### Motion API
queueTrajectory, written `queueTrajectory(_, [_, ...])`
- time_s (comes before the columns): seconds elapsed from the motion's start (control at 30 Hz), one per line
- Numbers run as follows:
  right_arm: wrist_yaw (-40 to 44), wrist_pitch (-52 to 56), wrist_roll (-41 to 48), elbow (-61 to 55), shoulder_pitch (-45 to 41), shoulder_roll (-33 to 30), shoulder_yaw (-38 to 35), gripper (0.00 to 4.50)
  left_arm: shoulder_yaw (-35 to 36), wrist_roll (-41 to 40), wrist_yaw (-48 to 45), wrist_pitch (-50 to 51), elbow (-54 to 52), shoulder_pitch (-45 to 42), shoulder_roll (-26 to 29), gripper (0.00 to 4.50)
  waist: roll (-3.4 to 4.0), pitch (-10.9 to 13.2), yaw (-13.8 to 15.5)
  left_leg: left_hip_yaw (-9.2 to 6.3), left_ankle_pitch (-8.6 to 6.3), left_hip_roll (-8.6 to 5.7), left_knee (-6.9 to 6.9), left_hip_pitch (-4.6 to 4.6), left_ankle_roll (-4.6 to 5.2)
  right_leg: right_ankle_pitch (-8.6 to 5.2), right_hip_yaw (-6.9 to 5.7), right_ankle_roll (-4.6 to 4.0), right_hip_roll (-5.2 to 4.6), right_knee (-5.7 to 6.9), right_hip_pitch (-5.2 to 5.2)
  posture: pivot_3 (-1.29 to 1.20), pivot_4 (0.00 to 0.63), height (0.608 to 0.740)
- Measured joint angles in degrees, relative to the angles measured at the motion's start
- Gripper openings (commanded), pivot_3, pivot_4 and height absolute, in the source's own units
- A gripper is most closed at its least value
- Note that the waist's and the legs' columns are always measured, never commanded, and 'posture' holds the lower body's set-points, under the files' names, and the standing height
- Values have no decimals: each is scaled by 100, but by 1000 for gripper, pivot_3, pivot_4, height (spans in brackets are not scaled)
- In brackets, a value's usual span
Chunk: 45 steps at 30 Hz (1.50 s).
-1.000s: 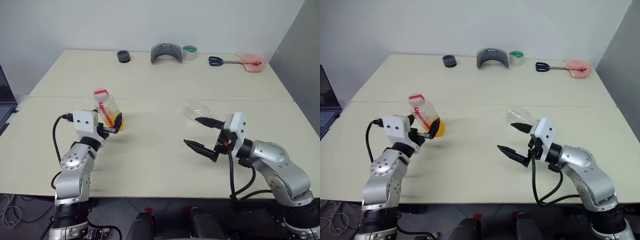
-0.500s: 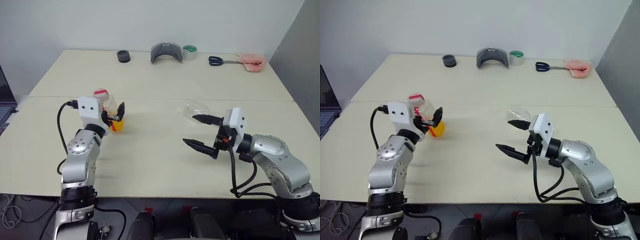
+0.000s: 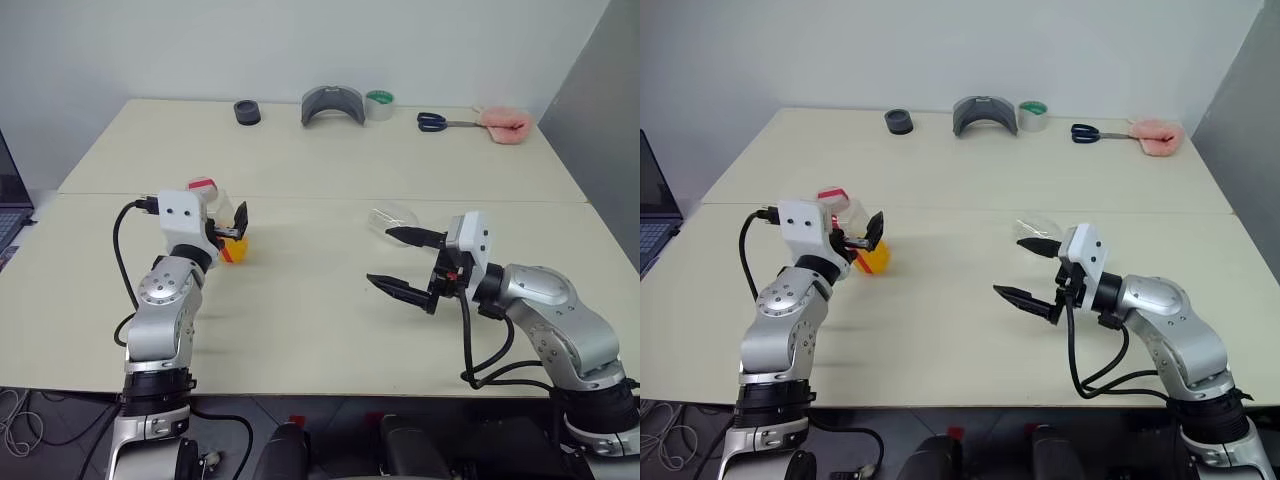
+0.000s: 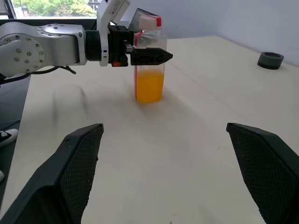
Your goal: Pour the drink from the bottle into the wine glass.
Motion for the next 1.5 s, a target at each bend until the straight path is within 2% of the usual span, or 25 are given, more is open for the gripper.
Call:
queueTrajectory(0.1, [3, 0, 0, 1, 0, -23, 0, 4500, 0, 0, 5, 4, 1, -14, 0, 4487, 0, 0, 0, 0, 0, 0, 0, 0, 0, 0, 0, 0, 0, 0, 0, 0, 150, 740])
queueTrajectory(0.2, [3, 0, 0, 1, 0, -51, -2, 4500, 0, 14, 23, 57, 6, -14, 0, 3940, 0, 0, 0, 0, 0, 0, 0, 0, 0, 0, 0, 0, 0, 0, 0, 0, 150, 740])
queueTrajectory(0.4, [3, 0, 2, 1, 0, -70, -2, 4500, 5, 123, 118, 113, 85, -15, 7, 2094, 0, 0, -1, 0, 0, 0, 0, 0, 0, 0, 0, 0, 0, 0, 0, 0, 150, 740])
queueTrajectory(0.47, [3, 0, 2, 2, -1, -70, -2, 4500, 5, 124, 118, 101, 85, -20, 8, 1854, 0, 0, -7, 1, 0, 1, 0, 1, 0, 0, 1, 0, 0, 0, 0, 0, 150, 740])
queueTrajectory(0.77, [-16, 0, 3, 29, -56, -66, -2, 4500, 21, 62, -14, 55, 98, -23, -10, 1842, 0, 0, -6, 0, 0, 0, 1, 0, 0, 0, 0, 0, 0, 1, 0, 0, 150, 740])
queueTrajectory(0.9, [-143, 170, 178, -89, -57, -64, -114, 4500, 4, -383, -530, 47, 56, -4, -109, 1836, 0, 0, 7, -1, 1, -1, 2, -6, -1, 0, -1, 0, -3, 0, -2, 0, 150, 740])
queueTrajectory(1.07, [-654, 756, 650, -685, -194, -80, -535, 4500, -476, -1053, -1883, 383, -76, -112, 96, 1829, 0, 1, 5, -2, 1, -3, 2, -8, -1, 0, -2, 0, -3, -1, -3, 0, 150, 740])
queueTrajectory(1.2, [-1388, 1524, 958, -1236, -353, -74, -661, 4500, -999, -1407, -3096, 539, -64, -528, 337, 1824, 0, 1, 2, -1, 1, -2, 1, -9, -1, 0, -2, 0, 0, 0, -4, 0, 150, 740])
queueTrajectory(1.37, [-2211, 2137, 918, -1568, -648, 102, -386, 4500, -1623, -1350, -4241, 96, 348, -1251, 377, 1824, 0, 1, -16, 1, 0, -2, -1, -6, 0, 0, 0, 0, 2, -1, -5, 0, 150, 740])
queueTrajectory(1.5, [-2690, 2262, 615, -1557, -801, 360, -89, 4500, -1932, -1191, -4783, -396, 907, -1466, 167, 1824, 0, 1, -20, 1, 1, -2, 0, -9, 0, 0, 0, 0, 2, 0, -8, 0, 150, 740])
